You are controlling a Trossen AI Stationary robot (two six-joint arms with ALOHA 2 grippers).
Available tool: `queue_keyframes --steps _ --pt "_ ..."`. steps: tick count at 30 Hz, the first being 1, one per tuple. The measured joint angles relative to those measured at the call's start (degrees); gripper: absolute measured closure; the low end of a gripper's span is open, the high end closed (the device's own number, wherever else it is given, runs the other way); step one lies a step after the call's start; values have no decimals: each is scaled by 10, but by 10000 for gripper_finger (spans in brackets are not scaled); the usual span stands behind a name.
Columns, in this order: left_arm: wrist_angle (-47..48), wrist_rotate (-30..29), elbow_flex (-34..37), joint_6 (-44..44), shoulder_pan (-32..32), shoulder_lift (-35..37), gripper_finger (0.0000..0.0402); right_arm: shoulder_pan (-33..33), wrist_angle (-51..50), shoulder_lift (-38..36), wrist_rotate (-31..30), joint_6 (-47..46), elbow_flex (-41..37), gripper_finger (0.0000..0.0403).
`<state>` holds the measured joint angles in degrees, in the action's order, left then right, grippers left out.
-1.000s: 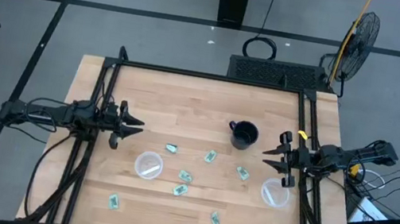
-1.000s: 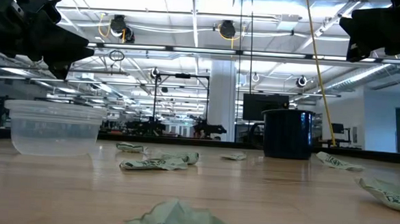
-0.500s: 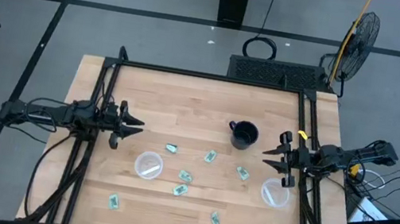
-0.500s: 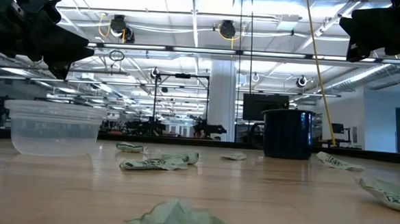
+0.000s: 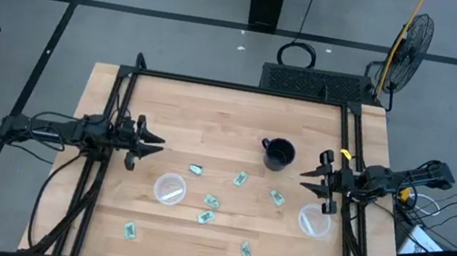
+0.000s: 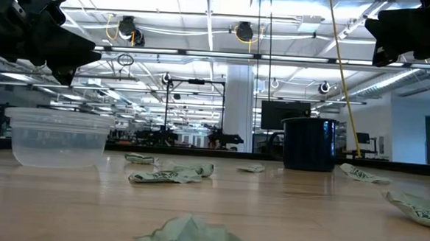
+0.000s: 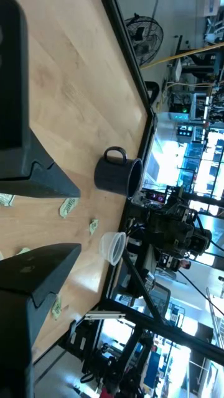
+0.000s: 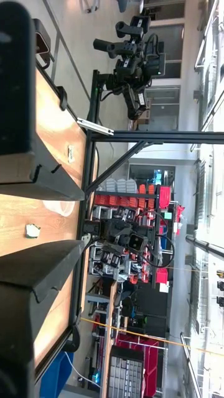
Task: Pick and place Stevia / Truvia into bins
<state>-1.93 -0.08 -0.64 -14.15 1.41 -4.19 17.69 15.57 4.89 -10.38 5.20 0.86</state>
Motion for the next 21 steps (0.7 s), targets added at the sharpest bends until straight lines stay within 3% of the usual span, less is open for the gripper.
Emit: queue_keyframes --steps 17,21 --pt "0 0 0 0 0 0 270 0 0 0 0 0 0 298" --pt "0 -10 0 38 0 0 270 0 0 0 0 0 0 298"
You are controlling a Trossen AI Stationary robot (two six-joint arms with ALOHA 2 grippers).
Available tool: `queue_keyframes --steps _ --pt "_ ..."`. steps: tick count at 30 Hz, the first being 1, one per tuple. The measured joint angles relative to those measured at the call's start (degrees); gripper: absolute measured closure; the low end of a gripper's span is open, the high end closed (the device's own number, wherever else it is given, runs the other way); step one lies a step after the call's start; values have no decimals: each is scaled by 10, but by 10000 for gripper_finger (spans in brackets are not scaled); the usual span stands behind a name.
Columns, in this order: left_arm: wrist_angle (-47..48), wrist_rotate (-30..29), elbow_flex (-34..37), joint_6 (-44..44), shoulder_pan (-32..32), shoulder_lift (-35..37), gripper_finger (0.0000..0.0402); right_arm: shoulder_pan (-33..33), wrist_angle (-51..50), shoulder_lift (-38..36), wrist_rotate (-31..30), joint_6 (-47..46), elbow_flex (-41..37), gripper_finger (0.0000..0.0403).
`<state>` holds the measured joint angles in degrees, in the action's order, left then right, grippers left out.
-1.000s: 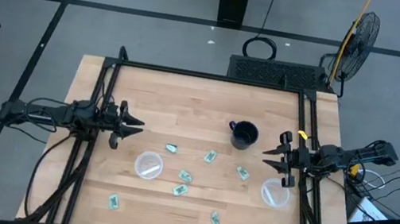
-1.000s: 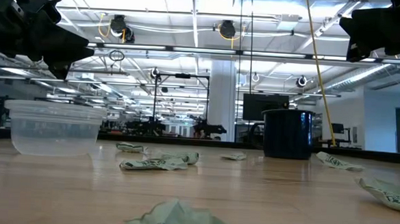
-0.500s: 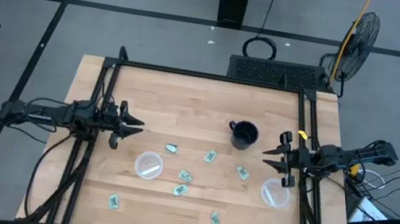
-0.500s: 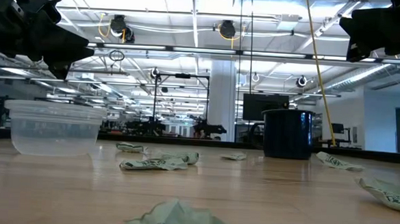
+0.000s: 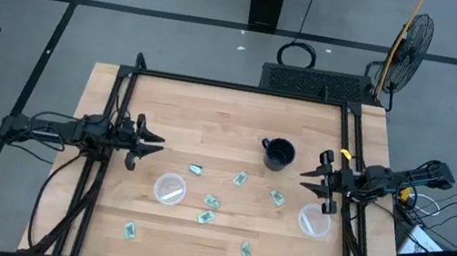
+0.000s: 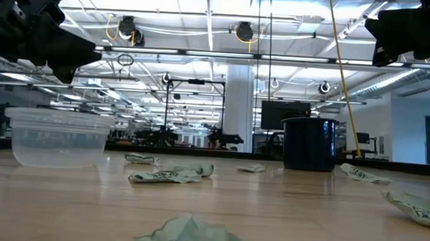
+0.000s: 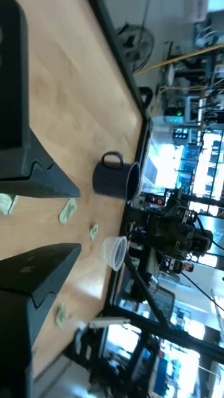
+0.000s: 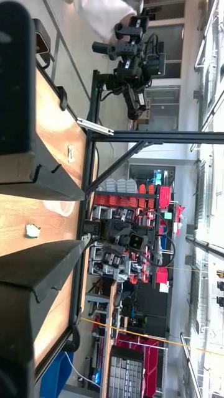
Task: Pick and place Stevia / Truvia into bins
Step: Put the stevia packet into the left transparent plastic container
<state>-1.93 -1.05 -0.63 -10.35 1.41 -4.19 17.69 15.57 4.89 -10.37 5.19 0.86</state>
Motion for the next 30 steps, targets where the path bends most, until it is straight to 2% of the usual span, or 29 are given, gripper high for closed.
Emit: queue_keyframes --steps 14,19,23,30 --pt "-33 -12 0 19 0 0 270 0 0 0 0 0 0 298" --pt "-44 -58 0 72 0 0 270 0 0 0 0 0 0 298" --pt "-44 -82 0 55 0 0 270 0 0 0 0 0 0 298" --pt "-61 -177 0 -21 0 0 270 0 0 0 0 0 0 298"
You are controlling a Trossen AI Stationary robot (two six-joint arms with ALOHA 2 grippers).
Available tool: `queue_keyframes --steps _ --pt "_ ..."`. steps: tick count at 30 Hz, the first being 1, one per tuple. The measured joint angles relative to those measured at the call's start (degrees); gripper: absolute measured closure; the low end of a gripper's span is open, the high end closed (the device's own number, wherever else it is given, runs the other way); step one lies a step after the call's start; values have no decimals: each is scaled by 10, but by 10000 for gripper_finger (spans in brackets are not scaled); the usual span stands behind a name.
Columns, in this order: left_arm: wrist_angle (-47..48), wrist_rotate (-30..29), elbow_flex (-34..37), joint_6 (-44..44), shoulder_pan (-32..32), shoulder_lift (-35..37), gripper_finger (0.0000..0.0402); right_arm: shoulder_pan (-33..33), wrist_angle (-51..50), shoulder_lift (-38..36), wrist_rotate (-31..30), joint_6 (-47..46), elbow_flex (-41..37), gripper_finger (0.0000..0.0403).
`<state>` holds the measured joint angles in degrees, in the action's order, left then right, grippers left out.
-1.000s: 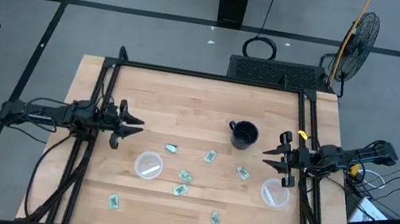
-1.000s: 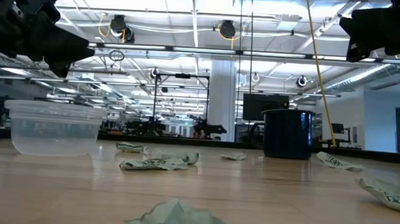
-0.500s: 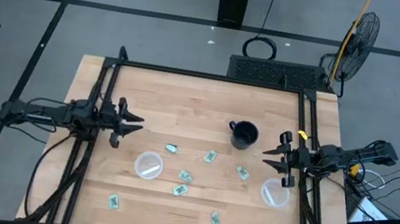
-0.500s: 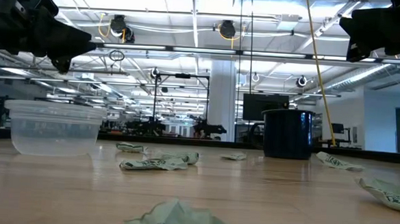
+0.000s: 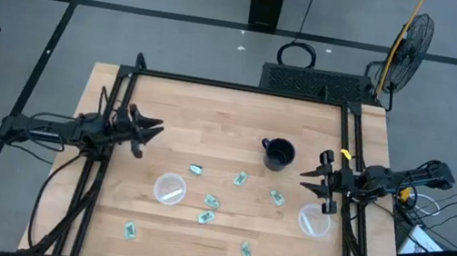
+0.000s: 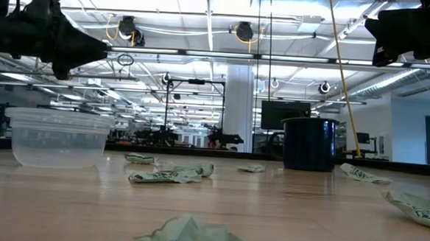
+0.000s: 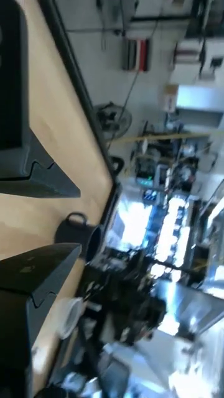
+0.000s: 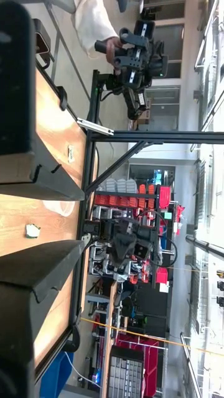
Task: Pick and place Stevia / Truvia into bins
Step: Put the stevia packet into the left transparent plastic container
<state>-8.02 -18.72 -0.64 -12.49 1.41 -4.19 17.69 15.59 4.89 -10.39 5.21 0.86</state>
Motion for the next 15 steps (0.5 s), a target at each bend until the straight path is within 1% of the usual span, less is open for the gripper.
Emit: queue_keyframes --steps 4,6,9,12,15 --pt "-36 -13 0 50 0 0 270 0 0 0 0 0 0 298" --pt "-65 -5 0 60 0 0 270 0 0 0 0 0 0 298" --pt "-102 16 0 52 0 0 270 0 0 0 0 0 0 298" --pt "-76 41 -22 35 0 -7 270 0 0 0 0 0 0 298" --pt "9 38 -65 9 0 -39 270 0 0 0 0 0 0 298"
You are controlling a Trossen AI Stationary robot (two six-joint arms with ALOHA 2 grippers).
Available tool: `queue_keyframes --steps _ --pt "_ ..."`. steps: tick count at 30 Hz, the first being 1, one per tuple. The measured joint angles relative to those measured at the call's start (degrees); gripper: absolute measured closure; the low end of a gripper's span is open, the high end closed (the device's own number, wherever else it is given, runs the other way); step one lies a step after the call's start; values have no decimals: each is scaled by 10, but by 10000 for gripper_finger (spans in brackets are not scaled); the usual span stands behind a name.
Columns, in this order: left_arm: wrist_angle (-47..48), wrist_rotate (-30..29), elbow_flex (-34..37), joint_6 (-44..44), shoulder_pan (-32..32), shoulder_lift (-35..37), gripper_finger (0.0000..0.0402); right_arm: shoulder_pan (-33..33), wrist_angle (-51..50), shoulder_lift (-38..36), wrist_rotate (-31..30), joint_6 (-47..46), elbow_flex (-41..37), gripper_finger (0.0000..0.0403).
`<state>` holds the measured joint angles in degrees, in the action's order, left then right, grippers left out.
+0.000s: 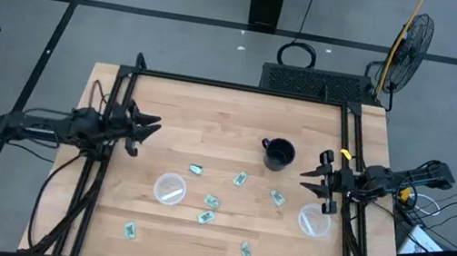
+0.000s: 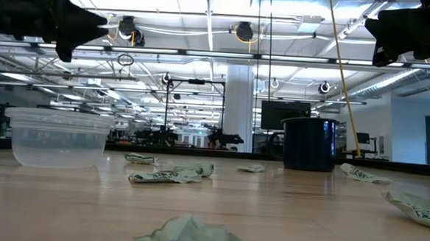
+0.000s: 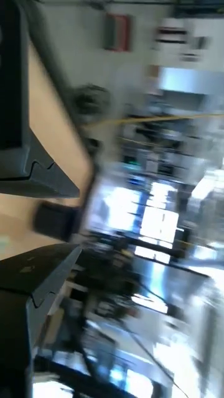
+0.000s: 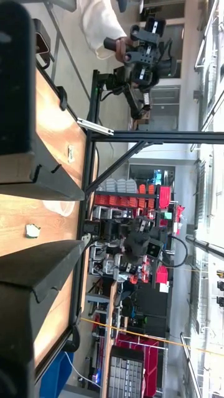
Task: Pick and place Stevia / Truvia into bins
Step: Put the stevia packet into the left transparent plastic container
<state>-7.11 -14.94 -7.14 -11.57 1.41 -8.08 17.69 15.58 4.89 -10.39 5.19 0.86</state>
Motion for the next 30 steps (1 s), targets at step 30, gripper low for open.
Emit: queue_keyframes --steps 30 --pt "143 127 -309 135 -2 -730 270 0 0 0 0 0 0 298"
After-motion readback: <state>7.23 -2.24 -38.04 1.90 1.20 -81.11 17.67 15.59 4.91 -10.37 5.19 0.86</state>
